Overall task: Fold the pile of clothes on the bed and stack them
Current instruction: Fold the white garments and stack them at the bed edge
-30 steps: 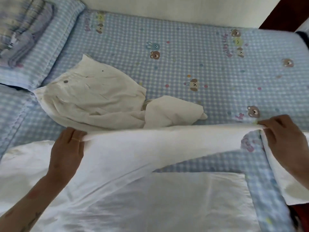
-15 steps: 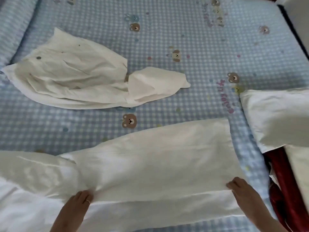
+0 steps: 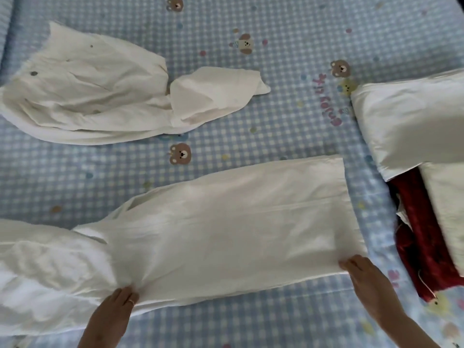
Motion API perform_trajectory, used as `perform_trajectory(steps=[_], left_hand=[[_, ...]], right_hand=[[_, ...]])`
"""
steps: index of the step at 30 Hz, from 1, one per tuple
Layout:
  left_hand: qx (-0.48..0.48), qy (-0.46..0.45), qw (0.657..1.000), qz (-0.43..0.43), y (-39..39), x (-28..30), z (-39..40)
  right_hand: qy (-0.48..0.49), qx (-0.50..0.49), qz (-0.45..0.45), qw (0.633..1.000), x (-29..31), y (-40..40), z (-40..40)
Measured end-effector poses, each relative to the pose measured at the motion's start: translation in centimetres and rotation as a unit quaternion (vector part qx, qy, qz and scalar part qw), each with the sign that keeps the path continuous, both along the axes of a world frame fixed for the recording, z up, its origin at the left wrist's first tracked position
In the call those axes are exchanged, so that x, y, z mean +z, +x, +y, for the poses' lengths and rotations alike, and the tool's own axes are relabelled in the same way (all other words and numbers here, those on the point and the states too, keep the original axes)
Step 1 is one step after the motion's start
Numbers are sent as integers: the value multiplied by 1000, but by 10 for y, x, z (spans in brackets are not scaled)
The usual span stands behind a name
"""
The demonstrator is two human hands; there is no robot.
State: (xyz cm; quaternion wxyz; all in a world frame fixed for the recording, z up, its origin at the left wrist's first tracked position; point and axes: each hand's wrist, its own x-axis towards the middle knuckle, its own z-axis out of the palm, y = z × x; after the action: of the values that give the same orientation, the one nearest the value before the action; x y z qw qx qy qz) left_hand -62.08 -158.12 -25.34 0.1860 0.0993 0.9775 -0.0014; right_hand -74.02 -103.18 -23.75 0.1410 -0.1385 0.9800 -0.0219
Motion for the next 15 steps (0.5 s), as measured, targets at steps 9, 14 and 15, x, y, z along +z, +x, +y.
perform_trajectory(steps=[9,14,15], left_hand=[[34,155,985,75,-20,17,81],[39,220,966,132,-152,31,197],[52,210,967,136,-187,32,221]], right_hand=[[-140,-203,11,969,17,-9,13],[-91,-335,-25,937,19,-15,8],[-83,-347,-40,934,17,-14,8]])
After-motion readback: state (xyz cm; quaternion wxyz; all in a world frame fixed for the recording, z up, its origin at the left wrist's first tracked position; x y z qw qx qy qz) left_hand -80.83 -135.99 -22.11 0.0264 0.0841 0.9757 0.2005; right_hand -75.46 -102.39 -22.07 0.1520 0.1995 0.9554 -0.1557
